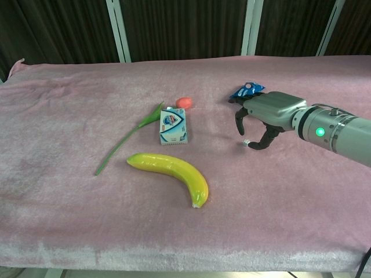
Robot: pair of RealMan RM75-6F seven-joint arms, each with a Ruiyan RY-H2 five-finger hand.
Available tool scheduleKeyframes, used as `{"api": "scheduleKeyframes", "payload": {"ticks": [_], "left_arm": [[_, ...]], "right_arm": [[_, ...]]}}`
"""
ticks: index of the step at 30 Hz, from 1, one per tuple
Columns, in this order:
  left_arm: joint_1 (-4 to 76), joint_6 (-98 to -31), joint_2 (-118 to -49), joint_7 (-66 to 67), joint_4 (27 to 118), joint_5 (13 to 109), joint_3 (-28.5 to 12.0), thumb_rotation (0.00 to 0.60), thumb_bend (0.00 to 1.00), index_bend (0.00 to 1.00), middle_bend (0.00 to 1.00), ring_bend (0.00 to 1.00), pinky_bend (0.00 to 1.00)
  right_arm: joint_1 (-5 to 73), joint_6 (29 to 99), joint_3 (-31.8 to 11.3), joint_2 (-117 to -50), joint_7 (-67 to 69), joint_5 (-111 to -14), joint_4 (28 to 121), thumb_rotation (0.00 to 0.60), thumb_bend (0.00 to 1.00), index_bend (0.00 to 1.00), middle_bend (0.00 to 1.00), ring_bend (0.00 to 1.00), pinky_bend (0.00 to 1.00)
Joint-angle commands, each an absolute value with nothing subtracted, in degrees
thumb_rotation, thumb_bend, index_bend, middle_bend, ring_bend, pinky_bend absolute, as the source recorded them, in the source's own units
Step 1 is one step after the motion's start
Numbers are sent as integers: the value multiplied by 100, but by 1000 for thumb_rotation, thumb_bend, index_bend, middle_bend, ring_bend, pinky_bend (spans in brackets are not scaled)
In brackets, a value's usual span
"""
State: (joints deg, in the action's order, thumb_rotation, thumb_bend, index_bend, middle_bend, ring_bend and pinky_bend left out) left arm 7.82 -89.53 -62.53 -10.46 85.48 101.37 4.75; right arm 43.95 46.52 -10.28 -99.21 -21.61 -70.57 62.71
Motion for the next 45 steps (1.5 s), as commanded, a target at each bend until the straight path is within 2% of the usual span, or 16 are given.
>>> {"api": "scheduleKeyframes", "payload": {"ticks": [1,17,22,27,32,35,38,40,42,45], "left_arm": [[777,-8942,-6259,-1004,8557,10141,486,600,420,0,0,0,0],[765,-8972,-6262,-973,8563,10130,476,600,420,0,0,0,0],[767,-8974,-6258,-981,8566,10123,471,600,420,0,0,0,0],[758,-8992,-6255,-996,8558,10121,472,600,420,0,0,0,0],[733,-9019,-6252,-989,8555,10118,480,600,420,0,0,0,0],[725,-9015,-6261,-952,8560,10117,485,600,420,0,0,0,0],[725,-8989,-6277,-895,8573,10117,491,600,420,0,0,0,0],[733,-8956,-6289,-851,8588,10115,494,600,420,0,0,0,0],[745,-8927,-6299,-816,8598,10113,492,600,420,0,0,0,0],[758,-8895,-6309,-780,8608,10101,485,600,420,0,0,0,0]], "right_arm": [[4412,4642,-1019,-9928,-2204,-7019,6257,600,407,595,38,0,0],[4512,4535,-942,-10066,-2188,-6880,6041,600,441,690,56,0,0],[4505,4598,-920,-10055,-2145,-6908,6079,600,481,725,63,0,0],[4368,5060,-885,-9722,-2006,-7223,6626,600,482,728,64,0,0],[4014,5892,-785,-9047,-2019,-7667,7573,600,482,709,64,0,0],[3794,6298,-781,-8655,-2000,-7799,8039,600,483,655,65,0,0],[3659,6334,-834,-8270,-2010,-7611,8447,600,461,390,58,0,0],[3592,6335,-944,-8055,-1974,-7383,8714,600,371,147,32,0,0],[3545,6397,-1022,-7941,-1954,-7280,8865,600,282,54,9,0,0],[3449,6527,-1063,-7777,-1762,-7318,9052,600,208,6,0,0,0]]}}
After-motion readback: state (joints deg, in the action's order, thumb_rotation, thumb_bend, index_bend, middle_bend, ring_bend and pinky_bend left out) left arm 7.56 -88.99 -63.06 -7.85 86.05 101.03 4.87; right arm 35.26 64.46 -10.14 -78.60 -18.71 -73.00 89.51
